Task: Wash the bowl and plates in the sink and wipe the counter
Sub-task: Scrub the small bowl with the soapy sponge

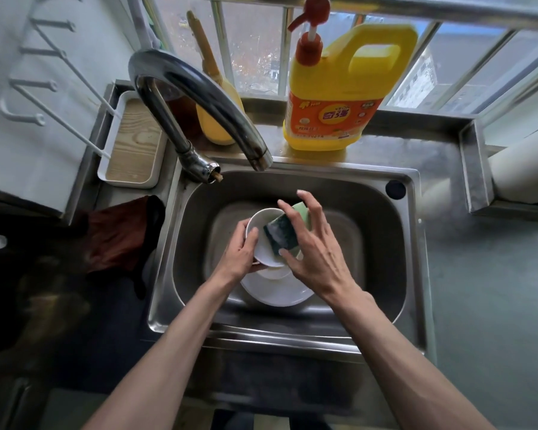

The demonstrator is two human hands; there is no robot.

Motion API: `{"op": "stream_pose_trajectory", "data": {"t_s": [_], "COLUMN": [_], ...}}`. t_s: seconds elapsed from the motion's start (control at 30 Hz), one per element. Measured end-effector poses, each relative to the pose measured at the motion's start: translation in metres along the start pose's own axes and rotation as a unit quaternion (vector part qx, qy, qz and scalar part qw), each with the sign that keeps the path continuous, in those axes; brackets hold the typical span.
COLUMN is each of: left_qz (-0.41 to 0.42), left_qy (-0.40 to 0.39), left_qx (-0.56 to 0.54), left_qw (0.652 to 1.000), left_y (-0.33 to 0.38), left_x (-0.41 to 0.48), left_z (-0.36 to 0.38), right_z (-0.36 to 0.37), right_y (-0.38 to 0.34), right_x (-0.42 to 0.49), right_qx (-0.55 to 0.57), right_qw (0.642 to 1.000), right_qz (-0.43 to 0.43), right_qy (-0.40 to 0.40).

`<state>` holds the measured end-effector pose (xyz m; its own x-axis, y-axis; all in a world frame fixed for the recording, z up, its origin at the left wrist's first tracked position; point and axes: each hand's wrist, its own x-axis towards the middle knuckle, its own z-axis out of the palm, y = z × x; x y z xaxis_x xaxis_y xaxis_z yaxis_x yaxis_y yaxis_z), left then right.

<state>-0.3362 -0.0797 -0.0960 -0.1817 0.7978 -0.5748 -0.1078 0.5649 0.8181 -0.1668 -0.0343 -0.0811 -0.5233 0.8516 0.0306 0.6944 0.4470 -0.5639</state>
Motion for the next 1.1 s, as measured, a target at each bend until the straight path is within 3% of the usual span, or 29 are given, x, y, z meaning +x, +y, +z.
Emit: {"op": "stream_pose_trajectory", "data": {"t_s": [0.13,0.5,0.67,0.87,1.03,1.1], "left_qz": [0.026,0.045,0.05,0.042,0.04,0.07], "left_qy": [0.01,0.037,0.06,0.051,0.036,0.016], "left_qx": [0.07,0.129,0.129,0.115,0.092,0.12], "left_qw": [0.997,0.99,0.989,0.991,0.994,0.99], "left_y": [0.002,-0.001,-0.014,-0.012,-0.007,-0.004], "left_x": [0.008,0.023,0.031,0.026,0.027,0.027], "left_z": [0.0,0.003,0.01,0.013,0.007,0.003], "right_z": [-0.008,0.004,0.014,0.011,0.026,0.03], "right_y": [0.013,0.02,0.005,0.005,0.006,0.005], "right_x": [-0.001,0.011,0.009,0.012,-0.004,-0.013], "right_qx": [-0.095,-0.237,-0.146,0.055,0.221,0.23], "right_qw": [0.993,0.968,0.974,0.963,0.946,0.947], "right_qz": [-0.06,-0.027,0.101,0.184,0.189,0.168], "right_qy": [-0.042,-0.074,-0.137,-0.19,-0.145,-0.149]}}
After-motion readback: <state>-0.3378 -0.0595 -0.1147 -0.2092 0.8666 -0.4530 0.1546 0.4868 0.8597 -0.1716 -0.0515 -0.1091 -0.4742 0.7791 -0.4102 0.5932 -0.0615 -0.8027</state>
